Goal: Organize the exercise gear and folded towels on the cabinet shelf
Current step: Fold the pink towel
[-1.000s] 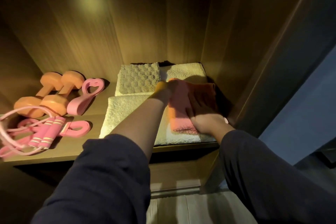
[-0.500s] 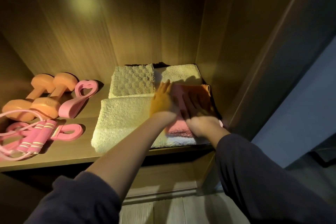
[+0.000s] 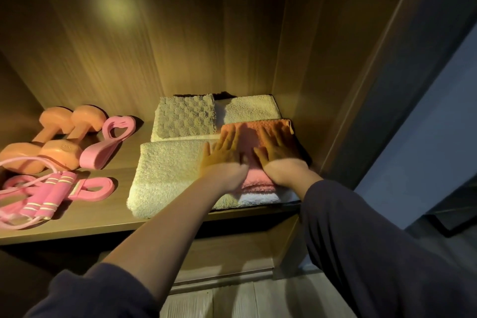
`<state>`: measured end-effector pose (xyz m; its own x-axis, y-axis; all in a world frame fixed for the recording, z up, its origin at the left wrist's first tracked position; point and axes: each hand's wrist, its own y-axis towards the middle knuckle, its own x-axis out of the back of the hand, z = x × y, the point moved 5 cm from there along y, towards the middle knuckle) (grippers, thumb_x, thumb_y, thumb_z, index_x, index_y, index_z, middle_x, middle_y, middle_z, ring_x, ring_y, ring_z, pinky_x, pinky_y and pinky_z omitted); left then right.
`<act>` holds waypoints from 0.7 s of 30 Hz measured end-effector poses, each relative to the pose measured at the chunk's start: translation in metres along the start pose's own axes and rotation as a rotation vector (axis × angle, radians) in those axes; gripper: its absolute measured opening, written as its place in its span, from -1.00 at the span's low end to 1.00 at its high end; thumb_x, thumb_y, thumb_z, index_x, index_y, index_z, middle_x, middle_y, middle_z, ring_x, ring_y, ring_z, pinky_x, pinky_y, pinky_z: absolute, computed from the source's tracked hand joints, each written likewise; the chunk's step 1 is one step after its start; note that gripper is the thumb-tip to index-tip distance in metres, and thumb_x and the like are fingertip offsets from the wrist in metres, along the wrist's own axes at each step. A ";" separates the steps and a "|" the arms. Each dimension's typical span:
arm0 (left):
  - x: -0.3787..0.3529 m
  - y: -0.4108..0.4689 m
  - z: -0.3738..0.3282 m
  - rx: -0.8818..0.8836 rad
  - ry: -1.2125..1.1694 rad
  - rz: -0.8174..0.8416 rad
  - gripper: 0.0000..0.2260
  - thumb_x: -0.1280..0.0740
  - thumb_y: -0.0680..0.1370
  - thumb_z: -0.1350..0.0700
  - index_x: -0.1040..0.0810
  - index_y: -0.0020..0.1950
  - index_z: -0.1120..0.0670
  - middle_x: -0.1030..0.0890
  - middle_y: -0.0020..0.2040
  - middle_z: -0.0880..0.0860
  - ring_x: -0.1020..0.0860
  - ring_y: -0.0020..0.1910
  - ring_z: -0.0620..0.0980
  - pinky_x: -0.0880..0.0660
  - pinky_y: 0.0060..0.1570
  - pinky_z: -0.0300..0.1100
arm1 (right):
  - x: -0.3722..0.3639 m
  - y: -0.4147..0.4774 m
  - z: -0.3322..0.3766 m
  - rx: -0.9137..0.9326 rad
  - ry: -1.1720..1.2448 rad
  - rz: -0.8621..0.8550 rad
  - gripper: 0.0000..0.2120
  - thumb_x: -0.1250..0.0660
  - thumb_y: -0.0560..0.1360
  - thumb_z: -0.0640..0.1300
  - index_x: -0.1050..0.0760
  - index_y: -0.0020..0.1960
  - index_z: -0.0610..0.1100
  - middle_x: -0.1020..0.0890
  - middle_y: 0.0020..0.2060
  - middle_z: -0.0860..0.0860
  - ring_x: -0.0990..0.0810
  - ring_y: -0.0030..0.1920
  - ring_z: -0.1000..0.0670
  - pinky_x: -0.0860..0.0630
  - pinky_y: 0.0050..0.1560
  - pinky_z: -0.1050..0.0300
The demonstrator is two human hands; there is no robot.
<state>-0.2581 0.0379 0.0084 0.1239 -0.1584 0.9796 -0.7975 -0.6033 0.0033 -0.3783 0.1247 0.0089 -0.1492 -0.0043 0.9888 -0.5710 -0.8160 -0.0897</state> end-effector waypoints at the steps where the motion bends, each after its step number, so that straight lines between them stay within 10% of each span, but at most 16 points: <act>1: -0.003 -0.008 -0.002 -0.054 0.000 -0.022 -0.40 0.13 0.62 -0.17 0.31 0.58 -0.03 0.32 0.56 -0.06 0.27 0.54 -0.08 0.20 0.51 0.10 | -0.002 -0.002 0.000 0.025 -0.012 0.002 -0.40 0.18 0.64 0.22 0.30 0.58 0.07 0.32 0.56 -0.01 0.34 0.55 -0.07 0.30 0.53 -0.04; 10: -0.003 -0.043 0.020 -0.058 0.012 0.010 -0.29 0.19 0.59 -0.33 0.10 0.60 0.07 0.10 0.60 -0.01 0.12 0.57 -0.08 0.18 0.53 0.04 | 0.001 -0.005 -0.001 -0.022 0.045 0.106 -0.42 0.16 0.66 0.16 0.25 0.59 -0.01 0.27 0.57 -0.05 0.26 0.57 -0.08 0.17 0.55 -0.05; 14: 0.022 -0.043 0.057 -0.020 -0.098 -0.076 -0.37 0.09 0.63 -0.25 -0.42 0.42 0.17 0.04 0.61 0.03 0.07 0.58 -0.06 0.15 0.54 0.01 | 0.018 -0.002 0.018 -0.056 0.152 0.094 -0.38 0.00 0.66 0.05 0.25 0.59 0.00 0.24 0.58 0.00 0.24 0.57 -0.10 0.10 0.55 -0.06; 21: 0.054 -0.016 0.123 0.112 0.014 -0.154 -0.38 -0.13 0.65 -0.02 0.10 0.61 0.09 0.08 0.62 0.05 0.06 0.59 0.02 0.02 0.53 -0.01 | 0.030 0.020 0.102 0.252 0.113 -0.095 -0.36 -0.09 0.67 -0.07 0.20 0.60 -0.10 0.22 0.58 -0.01 0.26 0.57 -0.07 0.23 0.52 -0.03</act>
<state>-0.1659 -0.0577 0.0367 0.2305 -0.0466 0.9719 -0.6991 -0.7027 0.1321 -0.3119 0.0489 0.0488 -0.2019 0.1317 0.9705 -0.3700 -0.9278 0.0489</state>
